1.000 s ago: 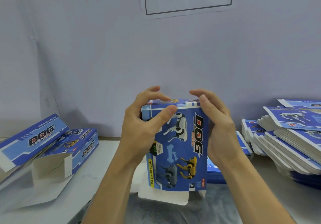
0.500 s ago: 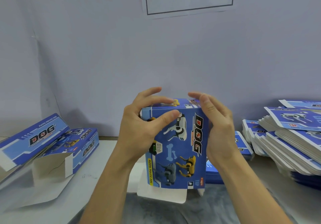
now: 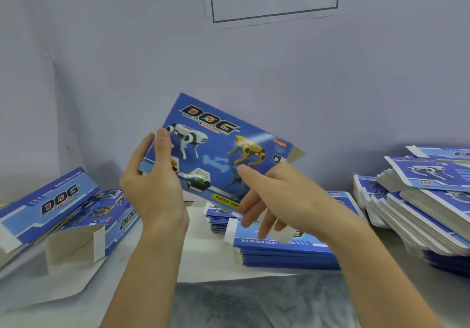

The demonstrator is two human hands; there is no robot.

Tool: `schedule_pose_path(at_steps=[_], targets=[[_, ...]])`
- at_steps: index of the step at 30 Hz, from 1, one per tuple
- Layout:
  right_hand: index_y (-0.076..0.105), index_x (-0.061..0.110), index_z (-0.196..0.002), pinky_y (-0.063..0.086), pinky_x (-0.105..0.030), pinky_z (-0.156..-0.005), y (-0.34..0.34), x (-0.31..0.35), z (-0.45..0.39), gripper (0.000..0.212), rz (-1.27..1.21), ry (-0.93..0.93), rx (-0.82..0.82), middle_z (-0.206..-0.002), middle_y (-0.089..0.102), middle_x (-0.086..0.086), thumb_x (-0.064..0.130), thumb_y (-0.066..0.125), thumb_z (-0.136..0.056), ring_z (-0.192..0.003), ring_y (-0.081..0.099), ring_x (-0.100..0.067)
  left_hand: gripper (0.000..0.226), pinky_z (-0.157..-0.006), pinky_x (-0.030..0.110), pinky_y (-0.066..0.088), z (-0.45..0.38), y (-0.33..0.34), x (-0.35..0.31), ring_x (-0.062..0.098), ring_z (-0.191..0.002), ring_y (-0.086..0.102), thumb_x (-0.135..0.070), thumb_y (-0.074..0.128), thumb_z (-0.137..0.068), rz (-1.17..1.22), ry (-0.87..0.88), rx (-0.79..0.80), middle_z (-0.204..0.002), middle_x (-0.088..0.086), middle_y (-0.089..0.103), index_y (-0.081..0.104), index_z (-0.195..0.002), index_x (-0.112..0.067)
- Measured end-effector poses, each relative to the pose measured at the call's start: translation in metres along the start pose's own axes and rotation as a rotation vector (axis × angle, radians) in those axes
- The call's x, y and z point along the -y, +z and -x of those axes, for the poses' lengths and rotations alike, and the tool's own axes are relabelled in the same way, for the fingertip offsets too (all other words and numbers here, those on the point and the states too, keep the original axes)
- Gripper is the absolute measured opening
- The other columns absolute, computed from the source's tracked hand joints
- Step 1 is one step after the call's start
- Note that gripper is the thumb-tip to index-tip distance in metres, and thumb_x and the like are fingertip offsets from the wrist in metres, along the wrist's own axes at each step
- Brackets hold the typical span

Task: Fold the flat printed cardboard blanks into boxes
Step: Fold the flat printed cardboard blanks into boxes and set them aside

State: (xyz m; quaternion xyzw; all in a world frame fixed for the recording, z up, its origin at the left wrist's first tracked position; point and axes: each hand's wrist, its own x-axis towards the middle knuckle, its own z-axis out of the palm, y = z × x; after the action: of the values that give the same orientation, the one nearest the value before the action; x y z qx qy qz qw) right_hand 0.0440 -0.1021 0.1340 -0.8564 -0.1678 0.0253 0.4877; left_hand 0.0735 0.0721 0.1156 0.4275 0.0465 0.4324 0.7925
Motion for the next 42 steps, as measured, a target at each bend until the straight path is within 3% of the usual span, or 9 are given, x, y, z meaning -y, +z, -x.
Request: schedule_pose_path(at_steps=[6, 9, 15, 18, 21, 32, 36, 40, 42], targets=[[0.056, 0.019, -0.077, 0.062, -0.046, -0.076, 0.000, -0.014, -0.006, 0.065, 0.065, 0.225, -0.219, -0.086, 0.066, -0.006, 0.080, 0.036, -0.086, -0.087, 0.073, -0.031, 0.028, -0.063, 0.039, 0.059, 0.012, 0.008, 0.021, 0.005, -0.065, 0.071, -0.056, 0.065, -0.089, -0.041, -0.191, -0.014, -0.068, -0.013, 0.070, 0.063, -0.096, -0.029], [0.052, 0.032, -0.131, 0.057, -0.050, -0.086, 0.000, -0.021, -0.012, 0.082, -0.342, 0.225, -0.199, -0.118, 0.058, 0.003, 0.087, 0.046, -0.070, -0.115, 0.060, -0.028, 0.041, -0.075, 0.054, 0.062, 0.020, 0.011, 0.027, 0.022, -0.088, 0.075, -0.051, 0.066, -0.090, -0.081, -0.381, 0.204, -0.098, 0.003, 0.075, 0.058, -0.115, -0.020], [0.032, 0.039, -0.146, 0.062, -0.039, -0.071, -0.005, -0.050, -0.022, 0.069, -0.887, -0.011, -0.560, -0.108, 0.071, 0.001, 0.036, 0.071, -0.089, -0.095, 0.073, -0.024, 0.088, -0.062, 0.038, 0.055, 0.031, 0.009, 0.030, 0.017, -0.081, 0.073, -0.059, 0.080, -0.057, -0.335, -0.600, 0.563, -0.089, 0.004, 0.075, 0.048, -0.131, -0.022], [0.039, 0.041, -0.141, 0.060, -0.037, -0.068, -0.015, -0.063, -0.023, 0.065, -0.789, 0.025, -0.491, -0.114, 0.070, -0.003, 0.031, 0.075, -0.087, -0.085, 0.071, -0.025, 0.087, -0.082, 0.039, 0.047, 0.023, 0.004, 0.034, 0.009, -0.093, 0.063, -0.064, 0.070, -0.074, -0.473, -0.464, 0.510, -0.102, -0.006, 0.067, 0.038, -0.144, -0.022], [0.043, 0.046, -0.139, 0.056, -0.027, -0.064, -0.020, -0.070, -0.021, 0.075, -0.603, -0.019, -0.290, -0.109, 0.073, -0.005, 0.036, 0.081, -0.076, -0.077, 0.073, -0.018, 0.064, -0.071, 0.036, 0.053, 0.007, -0.007, 0.032, 0.005, -0.076, 0.074, -0.059, 0.060, -0.089, -0.403, -0.335, 0.501, -0.081, -0.015, 0.075, 0.038, -0.141, -0.030], [0.037, 0.051, -0.135, 0.057, -0.038, -0.083, -0.032, -0.086, -0.018, 0.085, -0.371, -0.066, 0.002, -0.114, 0.071, -0.008, 0.041, 0.081, -0.063, -0.098, 0.072, -0.026, 0.060, -0.061, 0.035, 0.062, 0.014, -0.011, 0.031, 0.030, -0.086, 0.076, -0.039, 0.073, -0.079, -0.244, -0.376, 0.799, -0.105, 0.001, 0.077, 0.043, -0.130, -0.042], [0.036, 0.055, -0.134, 0.057, -0.038, -0.087, -0.035, -0.090, -0.018, 0.084, -0.283, -0.064, 0.045, -0.113, 0.071, 0.001, 0.042, 0.082, -0.064, -0.100, 0.072, -0.017, 0.073, -0.060, 0.035, 0.060, 0.012, -0.014, 0.032, 0.031, -0.084, 0.076, -0.021, 0.083, -0.076, -0.187, -0.421, 0.801, -0.103, 0.004, 0.076, 0.042, -0.135, -0.033], [0.036, 0.052, -0.135, 0.046, -0.045, -0.103, -0.026, -0.084, -0.020, 0.086, -0.332, -0.073, 0.035, -0.122, 0.067, 0.008, 0.068, 0.072, -0.059, -0.114, 0.064, -0.011, 0.066, -0.062, 0.037, 0.062, 0.016, -0.007, 0.033, 0.034, -0.083, 0.076, -0.047, 0.074, -0.075, -0.202, -0.294, 0.736, -0.101, 0.002, 0.077, 0.041, -0.133, -0.045], [0.033, 0.052, -0.136, 0.053, -0.030, -0.096, -0.014, -0.077, -0.026, 0.082, -0.384, -0.123, -0.104, -0.123, 0.064, 0.009, 0.079, 0.067, -0.067, -0.110, 0.062, 0.002, 0.063, -0.063, 0.038, 0.062, 0.020, -0.004, 0.036, 0.033, -0.083, 0.076, -0.047, 0.072, -0.077, -0.227, -0.231, 0.771, -0.099, 0.001, 0.076, 0.041, -0.131, -0.051]])
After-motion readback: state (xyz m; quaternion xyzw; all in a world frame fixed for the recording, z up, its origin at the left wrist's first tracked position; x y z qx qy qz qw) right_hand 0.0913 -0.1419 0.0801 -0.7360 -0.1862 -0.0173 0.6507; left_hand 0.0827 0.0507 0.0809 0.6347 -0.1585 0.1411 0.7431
